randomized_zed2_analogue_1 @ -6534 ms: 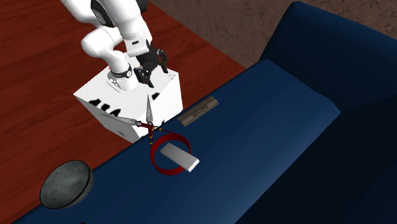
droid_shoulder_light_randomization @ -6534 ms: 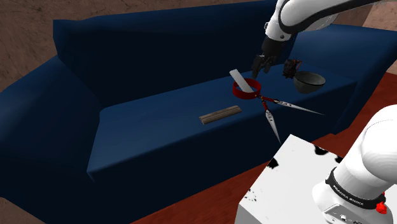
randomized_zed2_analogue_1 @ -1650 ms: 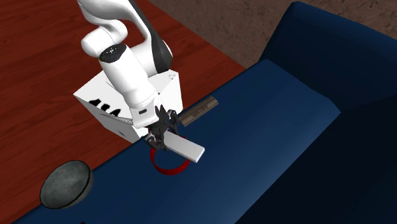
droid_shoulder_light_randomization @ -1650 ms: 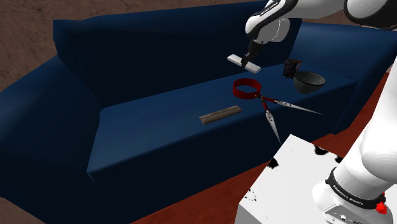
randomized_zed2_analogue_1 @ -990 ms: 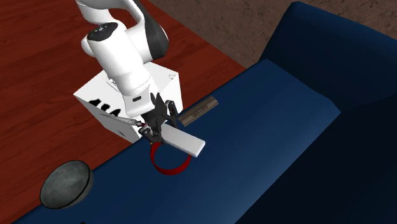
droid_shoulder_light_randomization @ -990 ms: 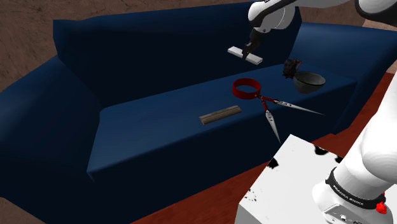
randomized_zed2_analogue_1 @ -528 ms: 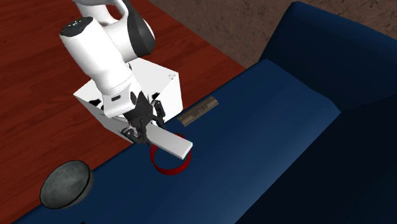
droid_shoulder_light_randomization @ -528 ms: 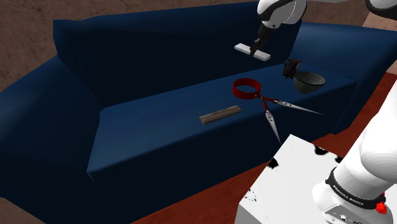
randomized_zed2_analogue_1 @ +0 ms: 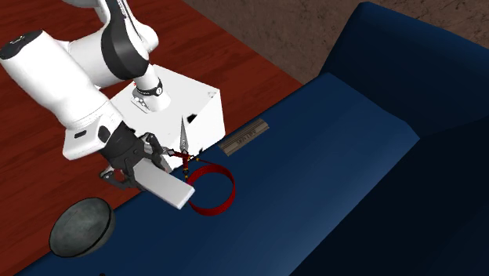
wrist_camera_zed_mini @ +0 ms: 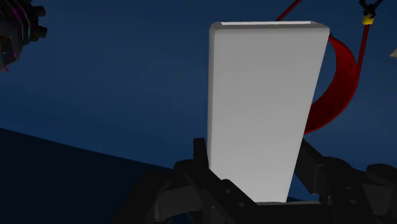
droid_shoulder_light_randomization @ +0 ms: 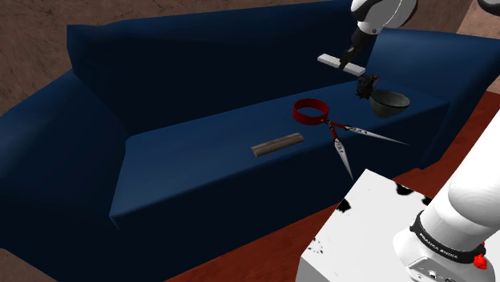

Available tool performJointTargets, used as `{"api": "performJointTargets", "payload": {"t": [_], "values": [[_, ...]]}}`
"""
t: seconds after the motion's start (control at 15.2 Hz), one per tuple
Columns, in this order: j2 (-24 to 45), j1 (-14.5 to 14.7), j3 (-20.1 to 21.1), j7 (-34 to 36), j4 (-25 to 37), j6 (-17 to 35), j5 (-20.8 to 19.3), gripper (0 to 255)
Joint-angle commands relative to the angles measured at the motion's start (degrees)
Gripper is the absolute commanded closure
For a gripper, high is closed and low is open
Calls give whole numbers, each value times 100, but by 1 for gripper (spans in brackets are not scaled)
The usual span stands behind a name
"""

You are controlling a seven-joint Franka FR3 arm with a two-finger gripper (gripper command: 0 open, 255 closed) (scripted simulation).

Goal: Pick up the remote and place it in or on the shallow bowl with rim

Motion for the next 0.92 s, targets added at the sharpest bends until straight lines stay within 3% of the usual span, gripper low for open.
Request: {"api": "performJointTargets", "payload": {"t": [0.0, 0.86], "values": [[23, -150, -119, -334, 17, -75, 127, 255], [706, -1350, -810, -2433, 716, -923, 1137, 255]]}}
